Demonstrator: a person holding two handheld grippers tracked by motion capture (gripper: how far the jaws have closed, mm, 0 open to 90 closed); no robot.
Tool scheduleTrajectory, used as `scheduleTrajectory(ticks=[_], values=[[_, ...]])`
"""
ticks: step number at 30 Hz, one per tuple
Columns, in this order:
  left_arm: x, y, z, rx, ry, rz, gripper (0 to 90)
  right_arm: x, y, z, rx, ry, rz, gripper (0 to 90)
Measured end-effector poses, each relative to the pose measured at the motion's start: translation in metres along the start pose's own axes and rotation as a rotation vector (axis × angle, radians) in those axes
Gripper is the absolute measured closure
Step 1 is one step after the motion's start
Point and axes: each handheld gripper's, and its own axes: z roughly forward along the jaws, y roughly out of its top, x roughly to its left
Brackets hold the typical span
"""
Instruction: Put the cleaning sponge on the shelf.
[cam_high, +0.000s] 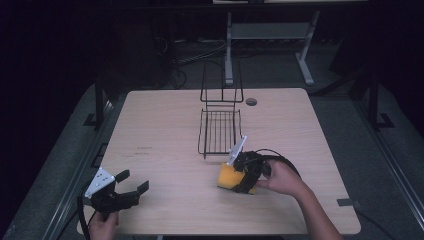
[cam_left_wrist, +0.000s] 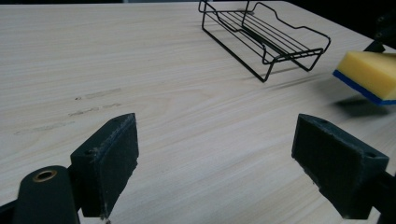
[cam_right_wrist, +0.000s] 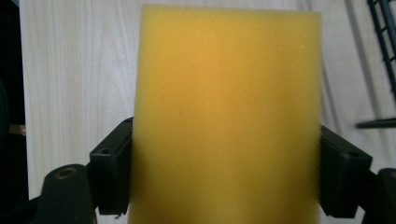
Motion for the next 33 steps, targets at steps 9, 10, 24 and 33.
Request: scheduleTrajectory(ticks=[9,10,24,33], values=[[0.000,0.001,0.001,0.001,-0.002,0.000,14.0,-0.012,0.012,-0.005,-0.002,0.013,-0.021,21.4],[0.000,0.001,0.001,0.001,-0.001,-0.001,14.0,-0.012,0.012,-0.005,-0.002,0.013,-0.021,21.4],[0.000,0.001,0.001,-0.002,-0.001,0.002,14.0,-0.025,0.031,-0.008,0.000,0.021,-0.030,21.4],[0.001,0.001,0.000,-0.005,-0.001,-0.001,14.0,-0.032,0.043,-0.008,0.009,0.011,-0.053,21.4]])
